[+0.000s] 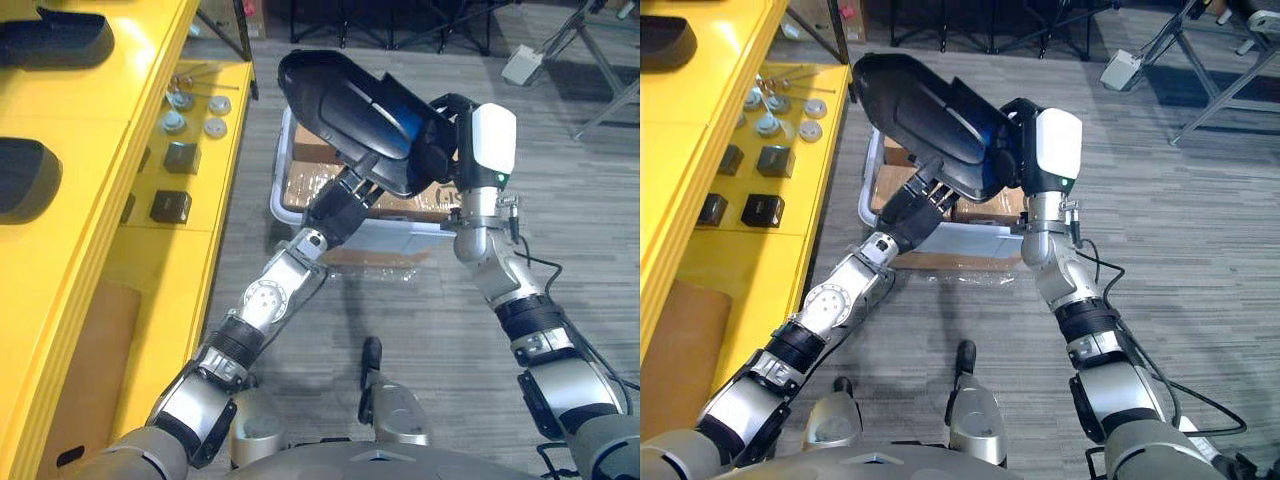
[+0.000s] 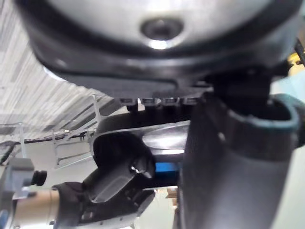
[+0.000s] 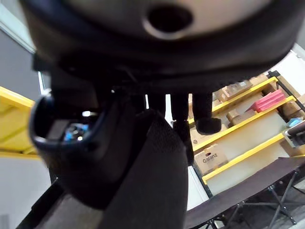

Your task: Walk over and take three plastic housings, then place them on the shelf

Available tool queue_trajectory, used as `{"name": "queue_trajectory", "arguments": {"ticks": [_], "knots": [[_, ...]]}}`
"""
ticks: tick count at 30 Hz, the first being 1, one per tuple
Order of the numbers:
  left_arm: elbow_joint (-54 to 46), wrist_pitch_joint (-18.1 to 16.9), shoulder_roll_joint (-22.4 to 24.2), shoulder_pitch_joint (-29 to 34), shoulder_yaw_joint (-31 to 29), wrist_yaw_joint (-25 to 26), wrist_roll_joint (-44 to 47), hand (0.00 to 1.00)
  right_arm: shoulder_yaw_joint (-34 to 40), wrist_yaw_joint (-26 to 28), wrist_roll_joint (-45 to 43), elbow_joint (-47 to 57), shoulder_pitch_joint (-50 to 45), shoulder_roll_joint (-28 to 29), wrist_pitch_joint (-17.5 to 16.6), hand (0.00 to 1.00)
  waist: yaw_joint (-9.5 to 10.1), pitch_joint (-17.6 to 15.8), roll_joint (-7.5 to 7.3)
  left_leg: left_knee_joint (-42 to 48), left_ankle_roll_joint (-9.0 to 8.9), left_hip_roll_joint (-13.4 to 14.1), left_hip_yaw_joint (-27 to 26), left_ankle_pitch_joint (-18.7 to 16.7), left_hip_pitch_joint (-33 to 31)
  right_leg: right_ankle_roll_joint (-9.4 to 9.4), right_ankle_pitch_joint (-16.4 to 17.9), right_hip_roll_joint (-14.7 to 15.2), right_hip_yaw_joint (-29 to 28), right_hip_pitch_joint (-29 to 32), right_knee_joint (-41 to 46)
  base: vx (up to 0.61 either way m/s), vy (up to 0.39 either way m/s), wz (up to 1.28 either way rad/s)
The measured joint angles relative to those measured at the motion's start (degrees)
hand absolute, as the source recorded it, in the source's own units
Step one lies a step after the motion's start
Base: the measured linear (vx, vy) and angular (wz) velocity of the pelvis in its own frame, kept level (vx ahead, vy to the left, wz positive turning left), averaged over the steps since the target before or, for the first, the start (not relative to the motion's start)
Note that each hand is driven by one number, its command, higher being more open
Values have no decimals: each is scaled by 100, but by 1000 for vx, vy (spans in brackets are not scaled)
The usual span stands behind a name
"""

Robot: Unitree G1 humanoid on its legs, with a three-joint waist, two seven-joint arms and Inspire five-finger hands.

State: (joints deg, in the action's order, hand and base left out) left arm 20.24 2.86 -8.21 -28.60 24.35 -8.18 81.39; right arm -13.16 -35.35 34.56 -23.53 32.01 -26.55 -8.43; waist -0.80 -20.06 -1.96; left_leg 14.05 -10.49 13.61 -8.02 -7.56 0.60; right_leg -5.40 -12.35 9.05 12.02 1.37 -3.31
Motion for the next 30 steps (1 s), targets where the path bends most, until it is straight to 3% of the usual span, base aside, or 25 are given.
{"name": "queue_trajectory", "arguments": {"ticks": [7, 15, 20, 21, 25, 30], "knots": [[237, -174, 157, 23, 256, 519, -36, 100, -394, -9, -15, 224, -421, 245, -432, 0, -52, 367, 45, -293, -29, -13, -63, 95, 220, -10, -6, -16, -5, -111, -111, -1, 5, -1], [401, -313, 251, 293, 432, 757, -108, 100, -468, 33, -266, 421, -1111, 456, -486, 0, -52, 467, 53, -474, -41, -33, -78, 177, 324, -9, -2, -13, -3, -129, -113, 0, 0, 0], [398, -682, 409, 614, 435, 1094, -97, 100, -334, 81, -407, 836, -2035, 643, -675, 0, -98, 630, 57, -635, -40, -50, -99, 236, 399, -28, 32, -7, 0, -133, -114, 0, 0, 0], [398, -795, 417, 650, 428, 1165, -82, 0, -294, 64, -429, 926, -2244, 700, -738, 0, -112, 655, 53, -637, -39, -51, -105, 235, 401, -30, 36, -4, -2, -133, -114, 0, 0, 0], [396, -1022, 419, 794, 359, 1191, -21, 0, -256, 62, -449, 1074, -2583, 806, -915, 0, -109, 703, 48, -675, -8, -57, -116, 224, 427, -39, 60, 0, -5, -133, -115, 0, 0, 0], [394, -1025, 470, 961, 140, 1190, 6, 0, -285, 28, -406, 1080, -2749, 932, -1004, 0, -100, 725, 27, -743, -3, -85, -155, 240, 482, -62, 83, 22, -32, -133, -116, -8, 9, -3]]}}
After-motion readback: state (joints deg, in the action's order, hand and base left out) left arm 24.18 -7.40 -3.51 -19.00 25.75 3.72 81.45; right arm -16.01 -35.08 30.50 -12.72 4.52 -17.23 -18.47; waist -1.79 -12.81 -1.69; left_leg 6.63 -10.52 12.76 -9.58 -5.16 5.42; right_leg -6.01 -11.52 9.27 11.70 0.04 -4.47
